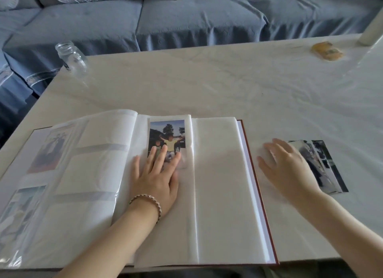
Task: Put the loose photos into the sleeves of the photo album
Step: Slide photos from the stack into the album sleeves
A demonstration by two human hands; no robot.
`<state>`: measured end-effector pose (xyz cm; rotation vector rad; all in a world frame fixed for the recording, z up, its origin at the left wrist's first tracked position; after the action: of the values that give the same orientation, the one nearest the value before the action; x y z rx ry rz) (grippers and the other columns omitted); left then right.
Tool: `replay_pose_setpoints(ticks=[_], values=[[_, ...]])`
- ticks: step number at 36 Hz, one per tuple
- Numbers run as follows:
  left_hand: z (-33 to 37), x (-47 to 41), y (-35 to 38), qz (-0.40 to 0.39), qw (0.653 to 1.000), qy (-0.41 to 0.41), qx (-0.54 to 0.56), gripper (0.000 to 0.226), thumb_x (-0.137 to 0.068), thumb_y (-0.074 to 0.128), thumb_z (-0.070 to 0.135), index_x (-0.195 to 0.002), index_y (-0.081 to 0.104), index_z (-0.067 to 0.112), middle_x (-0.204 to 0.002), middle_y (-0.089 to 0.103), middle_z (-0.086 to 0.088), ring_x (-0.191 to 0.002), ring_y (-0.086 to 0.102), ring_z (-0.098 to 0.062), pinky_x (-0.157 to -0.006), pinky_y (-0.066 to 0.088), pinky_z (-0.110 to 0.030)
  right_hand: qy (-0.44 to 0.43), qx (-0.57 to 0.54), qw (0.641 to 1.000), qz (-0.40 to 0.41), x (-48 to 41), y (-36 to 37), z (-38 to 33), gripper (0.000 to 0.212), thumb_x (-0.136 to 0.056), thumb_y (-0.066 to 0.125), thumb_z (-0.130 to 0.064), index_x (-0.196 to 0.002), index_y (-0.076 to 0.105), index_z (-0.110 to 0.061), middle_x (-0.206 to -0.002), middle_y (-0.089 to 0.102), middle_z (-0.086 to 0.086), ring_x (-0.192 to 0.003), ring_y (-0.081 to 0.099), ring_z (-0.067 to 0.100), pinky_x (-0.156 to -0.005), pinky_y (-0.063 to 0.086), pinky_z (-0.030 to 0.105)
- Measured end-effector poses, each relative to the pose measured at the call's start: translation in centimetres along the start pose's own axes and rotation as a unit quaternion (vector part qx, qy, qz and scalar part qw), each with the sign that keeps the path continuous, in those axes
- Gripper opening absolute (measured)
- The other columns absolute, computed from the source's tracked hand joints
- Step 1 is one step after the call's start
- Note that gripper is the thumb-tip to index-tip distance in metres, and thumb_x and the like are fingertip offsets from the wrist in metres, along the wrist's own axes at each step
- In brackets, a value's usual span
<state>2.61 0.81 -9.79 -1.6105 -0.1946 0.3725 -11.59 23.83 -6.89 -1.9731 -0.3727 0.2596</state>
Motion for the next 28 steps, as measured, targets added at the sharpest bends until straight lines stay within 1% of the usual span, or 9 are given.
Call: replay_pose_setpoints(ticks=[4,7,11,17,19,22,25,26,28], values=[[0.5,0.0,-0.2,0.008,1.0,0.001,-0.021,0.047,-0.083,0.033,0.03,-0.12,0.062,0.025,-0.127,0.059,-0.012,-0.116,0.056,-0.035,-0.1,0.031,-0.052,0.079,0.121,0.986,-0.087,0.8,0.9,4.7,0.063,-0.089,0.05,-0.049,-0.139,0.033,-0.015,-0.145,0.032,0.018,-0.138,0.024,0.031,-0.111,0.022,0.039],[0.7,0.0,-0.3,-0.001,0.999,-0.006,-0.035,0.049,-0.082,0.032,0.03,-0.118,0.065,0.024,-0.125,0.061,-0.013,-0.114,0.058,-0.036,-0.098,0.037,-0.052,0.064,0.168,0.98,-0.087,1.2,1.3,5.6,0.057,-0.091,0.044,-0.051,-0.134,0.039,-0.015,-0.139,0.04,0.014,-0.134,0.031,0.027,-0.109,0.025,0.034],[1.1,-0.3,-0.6,0.005,0.999,-0.001,-0.045,0.048,-0.081,0.033,0.029,-0.112,0.068,0.019,-0.118,0.064,-0.016,-0.108,0.061,-0.036,-0.097,0.022,-0.044,0.034,0.171,0.984,-0.037,1.1,0.7,5.4,0.037,-0.094,0.042,-0.039,-0.115,0.058,-0.013,-0.119,0.057,0.006,-0.116,0.05,0.023,-0.095,0.035,0.029],[3.2,-0.4,-3.9,0.096,0.99,0.023,0.098,0.026,-0.07,0.057,0.004,-0.092,0.071,0.008,-0.108,0.067,-0.019,-0.1,0.064,-0.038,-0.088,0.045,-0.052,0.011,0.131,0.99,0.046,2.1,-2.6,4.0,0.031,-0.097,0.039,-0.017,-0.085,0.064,-0.004,-0.093,0.068,0.009,-0.082,0.063,0.028,-0.058,0.033,0.026],[4.7,-0.5,-5.0,0.074,0.976,0.027,0.204,0.023,-0.076,0.059,0.0,-0.094,0.071,0.005,-0.111,0.065,-0.015,-0.103,0.063,-0.033,-0.091,0.043,-0.03,-0.037,0.109,0.984,0.135,2.9,-4.8,2.6,0.035,-0.092,0.042,-0.014,-0.069,0.065,-0.001,-0.081,0.071,0.012,-0.074,0.069,0.027,-0.059,0.048,0.027],[6.6,-0.5,-4.6,-0.056,0.923,-0.038,0.378,0.027,-0.089,0.058,0.023,-0.113,0.065,0.012,-0.11,0.061,0.007,-0.103,0.06,-0.013,-0.094,0.038,-0.016,-0.137,0.068,0.959,0.24,4.8,-6.3,0.4,0.034,-0.088,0.046,-0.018,-0.08,0.073,0.0,-0.092,0.072,0.015,-0.088,0.07,0.028,-0.082,0.051,0.039],[9.9,0.3,-3.7,-0.206,0.76,-0.128,0.602,0.048,-0.078,0.064,0.053,-0.103,0.065,0.012,-0.095,0.072,0.002,-0.085,0.069,-0.012,-0.071,0.055,-0.032,-0.239,0.019,0.943,0.23,6.4,-5.7,-2.9,0.024,-0.087,0.052,-0.015,-0.093,0.073,-0.005,-0.103,0.069,0.009,-0.1,0.065,0.022,-0.092,0.047,0.041],[11.0,0.6,-3.7,-0.241,0.712,-0.142,0.645,0.043,-0.081,0.062,0.05,-0.099,0.065,0.012,-0.092,0.073,-0.004,-0.082,0.07,-0.017,-0.064,0.055,-0.033,-0.273,0.01,0.939,0.211,7.0,-5.3,-4.2,0.024,-0.086,0.052,-0.014,-0.097,0.072,-0.007,-0.106,0.068,0.008,-0.104,0.063,0.019,-0.094,0.046,0.041],[11.8,0.6,-4.0,-0.243,0.683,-0.147,0.673,0.027,-0.085,0.058,0.034,-0.094,0.065,0.01,-0.086,0.073,-0.009,-0.076,0.071,-0.021,-0.057,0.055,-0.031,-0.329,0.009,0.93,0.161,8.1,-3.8,-6.4,0.027,-0.087,0.05,-0.015,-0.103,0.071,-0.01,-0.114,0.066,0.005,-0.113,0.058,0.017,-0.103,0.04,0.037]])
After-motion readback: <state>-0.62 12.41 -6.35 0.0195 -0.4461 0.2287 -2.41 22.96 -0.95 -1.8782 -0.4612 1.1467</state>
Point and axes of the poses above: each hand's wrist, its own x-axis away from the middle knuckle, its own y-axis out of the palm, z = x × y, the point moved 10 cm from there along -x, towards the middle knuckle
